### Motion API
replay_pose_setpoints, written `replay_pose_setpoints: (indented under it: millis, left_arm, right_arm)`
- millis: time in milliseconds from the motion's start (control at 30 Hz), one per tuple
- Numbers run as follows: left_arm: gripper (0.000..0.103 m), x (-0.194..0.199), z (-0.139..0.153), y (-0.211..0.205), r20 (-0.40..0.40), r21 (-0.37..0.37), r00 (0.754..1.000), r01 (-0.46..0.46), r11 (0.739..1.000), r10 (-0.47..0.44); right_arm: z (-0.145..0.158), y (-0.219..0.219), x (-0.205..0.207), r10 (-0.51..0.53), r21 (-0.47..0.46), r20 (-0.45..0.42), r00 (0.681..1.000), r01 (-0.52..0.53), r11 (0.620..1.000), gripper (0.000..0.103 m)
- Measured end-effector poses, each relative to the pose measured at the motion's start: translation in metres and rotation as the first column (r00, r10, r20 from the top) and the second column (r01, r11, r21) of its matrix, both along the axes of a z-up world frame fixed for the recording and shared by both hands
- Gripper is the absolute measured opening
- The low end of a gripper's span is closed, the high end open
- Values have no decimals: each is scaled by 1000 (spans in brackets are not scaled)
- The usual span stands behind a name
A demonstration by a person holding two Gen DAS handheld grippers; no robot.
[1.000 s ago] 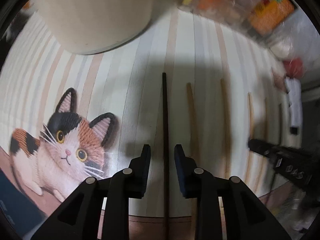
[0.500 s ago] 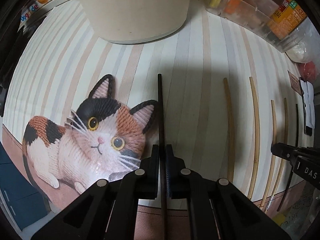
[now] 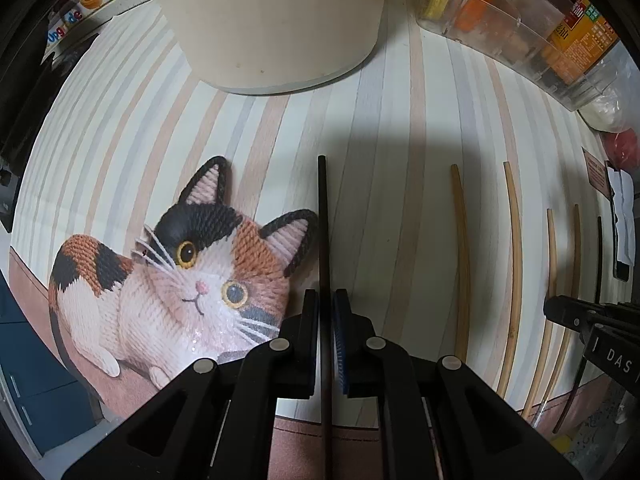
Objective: Organize utensils
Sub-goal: 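Close the left tool on a dark chopstick while the right tool grasps a light one, then lift both held chopsticks and carry them toward the beige holder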
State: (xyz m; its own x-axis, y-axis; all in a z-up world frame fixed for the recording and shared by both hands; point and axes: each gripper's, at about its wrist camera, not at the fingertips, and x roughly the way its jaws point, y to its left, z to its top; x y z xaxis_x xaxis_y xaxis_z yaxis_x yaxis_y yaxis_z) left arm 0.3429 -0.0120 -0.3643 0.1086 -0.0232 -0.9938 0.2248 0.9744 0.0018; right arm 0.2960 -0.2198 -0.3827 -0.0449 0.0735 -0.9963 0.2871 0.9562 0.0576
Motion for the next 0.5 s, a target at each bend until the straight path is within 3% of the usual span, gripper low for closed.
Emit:
replay_pose_setpoints:
  millis: [333, 500]
  left_arm:
    - [3, 0, 2, -23, 14, 28, 999, 47, 999, -47]
    - [3, -1, 7, -26, 50, 3, 998, 24, 1000, -24]
  right_arm:
    - [-4, 10, 13, 7, -29, -11, 1000, -7, 1000, 7]
    - [-1, 20, 5, 24, -64, 41, 999, -21, 998, 6]
